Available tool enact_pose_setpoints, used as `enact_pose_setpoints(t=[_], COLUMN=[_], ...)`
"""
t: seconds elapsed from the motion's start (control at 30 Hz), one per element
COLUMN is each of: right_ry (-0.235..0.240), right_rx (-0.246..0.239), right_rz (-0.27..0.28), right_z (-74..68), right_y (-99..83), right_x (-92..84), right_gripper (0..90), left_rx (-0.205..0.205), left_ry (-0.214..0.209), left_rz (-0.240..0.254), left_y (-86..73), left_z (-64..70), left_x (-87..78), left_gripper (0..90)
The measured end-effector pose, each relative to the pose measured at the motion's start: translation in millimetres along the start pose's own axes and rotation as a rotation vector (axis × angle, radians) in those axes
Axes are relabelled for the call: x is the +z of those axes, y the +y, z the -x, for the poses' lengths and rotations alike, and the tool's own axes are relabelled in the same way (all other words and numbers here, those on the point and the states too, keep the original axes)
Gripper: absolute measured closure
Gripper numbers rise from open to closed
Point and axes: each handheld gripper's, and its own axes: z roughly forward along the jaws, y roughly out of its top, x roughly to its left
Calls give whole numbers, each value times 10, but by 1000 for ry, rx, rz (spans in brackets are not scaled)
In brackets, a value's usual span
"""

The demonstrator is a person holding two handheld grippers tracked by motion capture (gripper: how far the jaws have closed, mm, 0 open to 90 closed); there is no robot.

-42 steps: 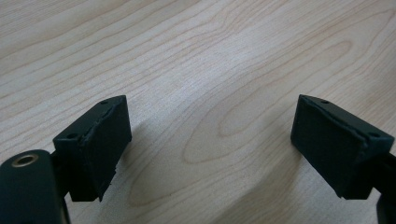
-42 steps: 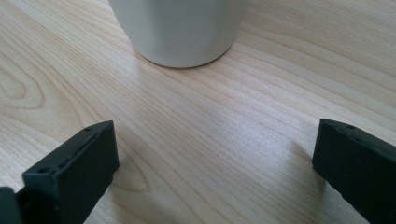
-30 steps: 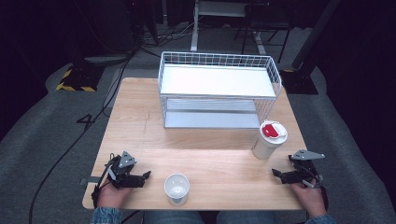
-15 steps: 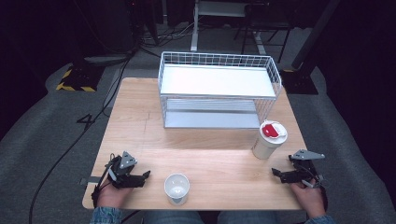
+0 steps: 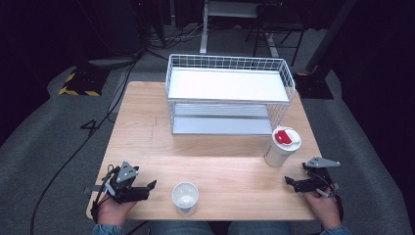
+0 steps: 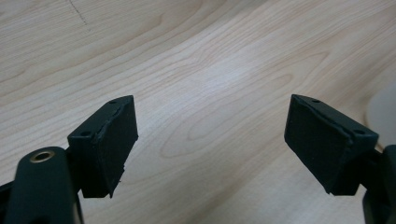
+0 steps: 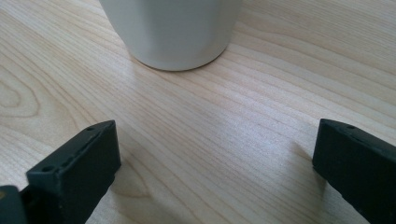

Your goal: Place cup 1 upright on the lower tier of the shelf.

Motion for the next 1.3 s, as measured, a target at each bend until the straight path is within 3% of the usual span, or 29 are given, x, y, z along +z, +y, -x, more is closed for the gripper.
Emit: enact_pose_setpoints(t=[0.17, 0.37, 0.67, 0.83, 0.93, 1.3], right_ry=[-1, -3, -3, -4, -4, -4], right_rx=[0, 1, 1, 1, 1, 1], right_rz=[0, 0, 0, 0, 0, 0], right_z=[0, -2, -2, -2, -2, -2], right_y=[0, 0, 0, 0, 0, 0], right_x=[0, 0, 0, -1, -1, -1], right_gripper=[12, 12, 12, 12, 12, 13], left_rx=[15, 22, 26, 28, 33, 84], left_ry=[-9, -25, -92, -133, -196, -251], left_rz=[51, 114, 224, 258, 288, 277], left_y=[-31, -27, -12, 0, 29, 76], left_z=[165, 261, 433, 496, 561, 784], left_x=[-171, -288, -434, -428, -403, -245], left_gripper=[168, 170, 170, 169, 158, 74])
